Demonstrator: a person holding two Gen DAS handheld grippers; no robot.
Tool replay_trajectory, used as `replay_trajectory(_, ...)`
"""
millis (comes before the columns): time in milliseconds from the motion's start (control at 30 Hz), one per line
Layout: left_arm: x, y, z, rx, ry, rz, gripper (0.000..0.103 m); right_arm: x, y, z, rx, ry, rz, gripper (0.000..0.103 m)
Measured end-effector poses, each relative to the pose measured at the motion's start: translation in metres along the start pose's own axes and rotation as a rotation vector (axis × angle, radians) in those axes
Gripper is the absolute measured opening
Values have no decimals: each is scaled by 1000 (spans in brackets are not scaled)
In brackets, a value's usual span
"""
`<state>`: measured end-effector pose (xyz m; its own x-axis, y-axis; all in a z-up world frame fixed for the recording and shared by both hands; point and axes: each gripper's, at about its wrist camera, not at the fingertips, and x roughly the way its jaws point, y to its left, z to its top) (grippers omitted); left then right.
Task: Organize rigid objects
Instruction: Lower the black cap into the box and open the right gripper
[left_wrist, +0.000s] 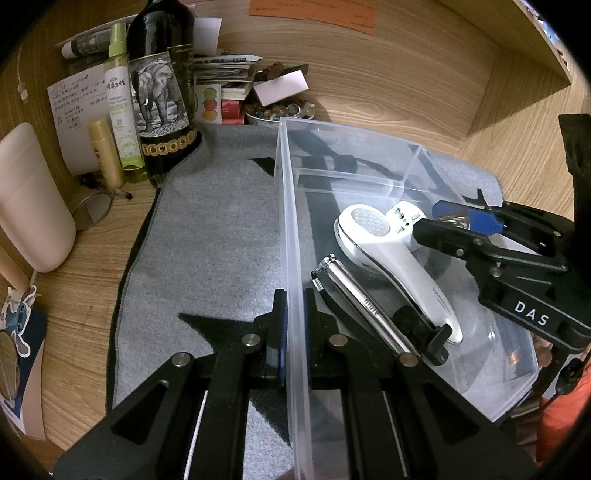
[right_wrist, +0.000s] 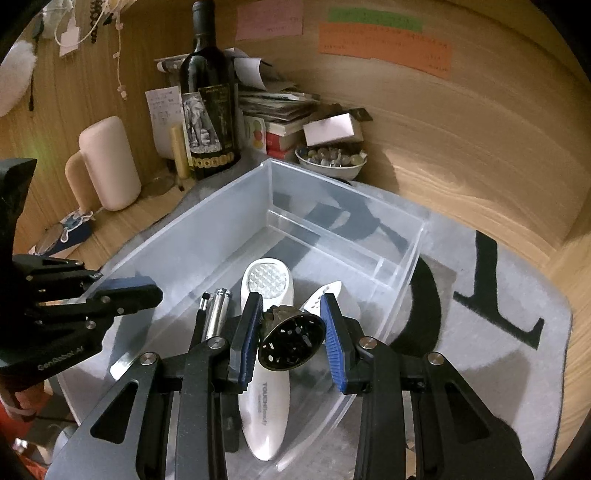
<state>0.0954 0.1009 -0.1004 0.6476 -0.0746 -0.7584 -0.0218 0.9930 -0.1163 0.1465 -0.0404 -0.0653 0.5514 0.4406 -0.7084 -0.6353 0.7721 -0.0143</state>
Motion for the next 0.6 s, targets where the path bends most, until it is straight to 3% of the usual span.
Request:
replay_trajectory(200,0,0,0,-1,0,0,6,-2,-2,0,6,7,4,30)
replay_trajectory(600,0,1,0,-1,0,-1,6,-29,-7,3,14,-62,-15,55)
